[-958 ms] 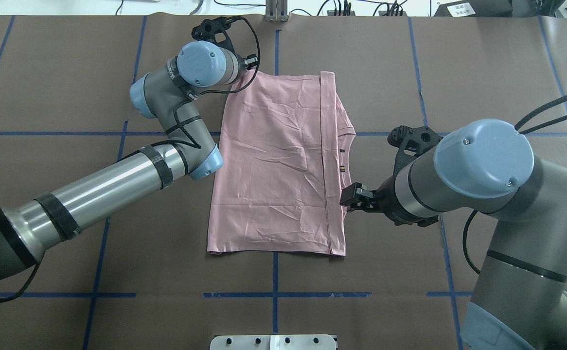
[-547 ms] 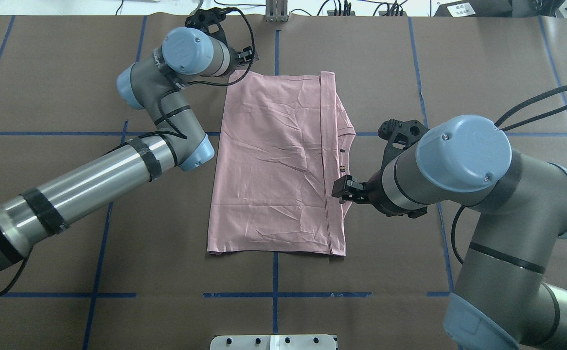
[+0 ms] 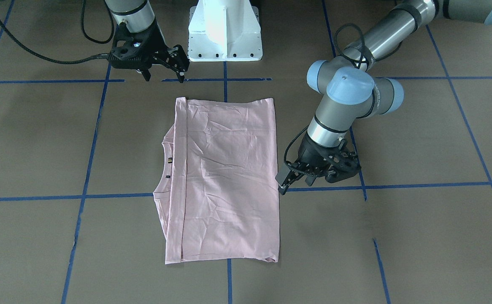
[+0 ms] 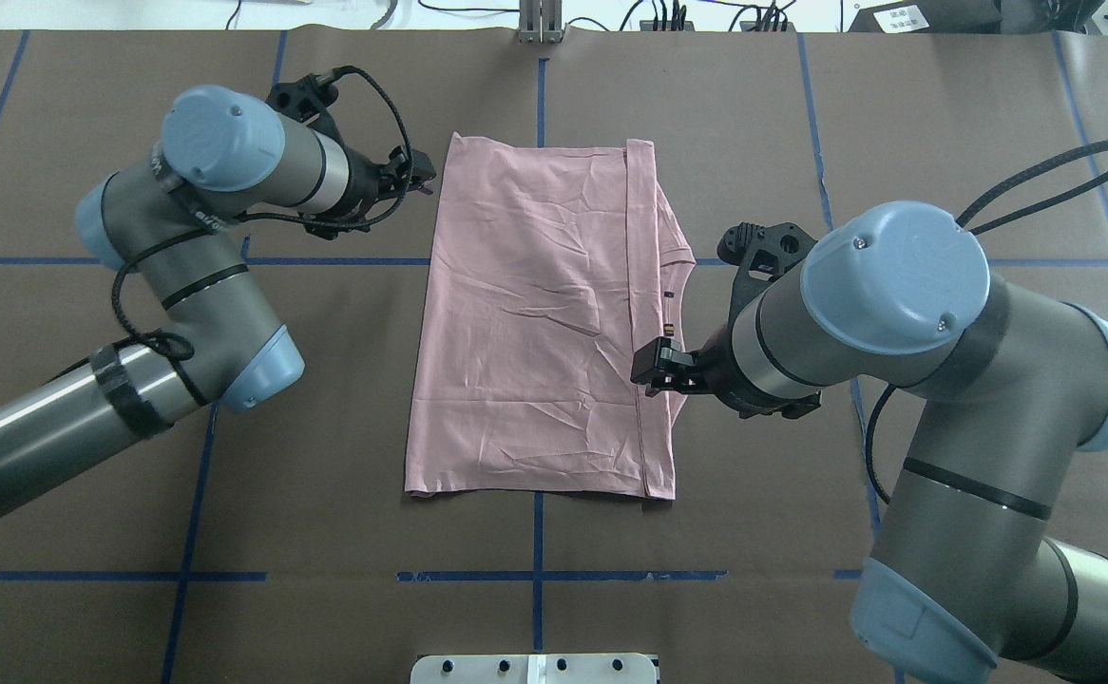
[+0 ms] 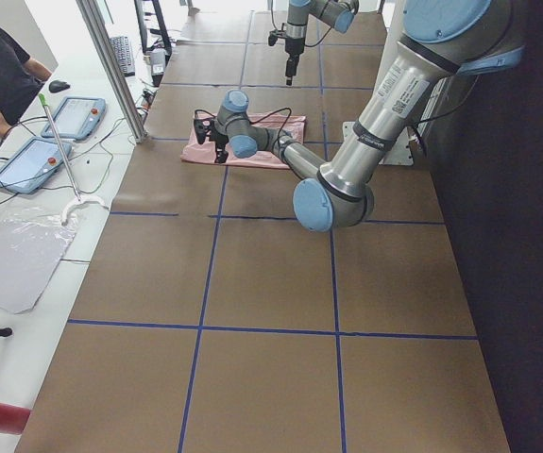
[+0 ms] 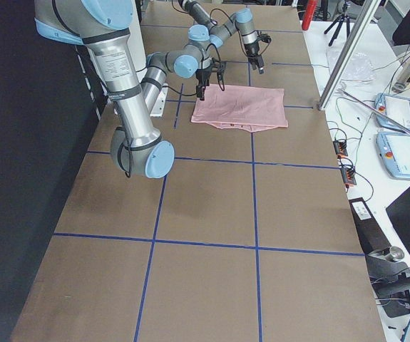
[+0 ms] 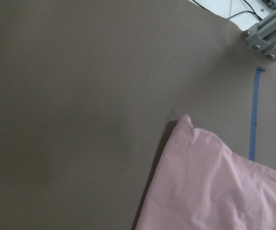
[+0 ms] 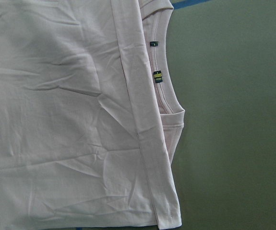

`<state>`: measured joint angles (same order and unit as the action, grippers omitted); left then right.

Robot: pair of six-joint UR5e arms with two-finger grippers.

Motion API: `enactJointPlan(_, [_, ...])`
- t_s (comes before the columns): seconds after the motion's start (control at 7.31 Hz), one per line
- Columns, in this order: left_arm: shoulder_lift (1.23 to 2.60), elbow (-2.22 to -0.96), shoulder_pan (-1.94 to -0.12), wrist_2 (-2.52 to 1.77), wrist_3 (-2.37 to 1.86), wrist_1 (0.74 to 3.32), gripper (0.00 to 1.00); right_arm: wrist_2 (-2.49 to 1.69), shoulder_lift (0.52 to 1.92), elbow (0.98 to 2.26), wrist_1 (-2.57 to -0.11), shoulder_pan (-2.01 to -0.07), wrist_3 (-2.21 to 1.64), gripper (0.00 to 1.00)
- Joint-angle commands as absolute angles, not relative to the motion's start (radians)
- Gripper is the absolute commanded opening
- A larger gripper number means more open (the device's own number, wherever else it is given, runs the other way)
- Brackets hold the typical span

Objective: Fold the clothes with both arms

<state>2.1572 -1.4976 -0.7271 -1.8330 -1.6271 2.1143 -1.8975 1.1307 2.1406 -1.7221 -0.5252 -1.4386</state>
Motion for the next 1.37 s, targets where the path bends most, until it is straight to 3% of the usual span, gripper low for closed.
enactJointPlan(0.0, [2.022, -1.768, -0.611, -1.798, -1.831, 1.867, 1.00, -1.876, 1.140, 2.144, -1.721, -0.532, -1.447, 1.00])
enactJointPlan(0.14, [2.008, -1.840, -0.516, -1.737, -1.926, 1.750, 1.00, -1.875, 1.138, 2.148, -1.721, -0.531, -1.447, 1.00])
enactJointPlan(0.55, [2.005, -1.845, -0.326, -1.678, -2.121, 1.689, 1.00, -1.858, 1.135, 2.152, -1.721, -0.532, -1.448, 1.00])
enactJointPlan(0.96, [2.011, -1.836, -0.290, -1.675, -2.140, 1.675, 1.00, -1.858, 1.135, 2.155, -1.721, -0.534, -1.448, 1.00])
enactJointPlan(1.23, [2.016, -1.836, -0.285, -1.672, -2.140, 1.667, 0.93, -1.858, 1.138, 2.155, -1.721, -0.535, -1.448, 1.00])
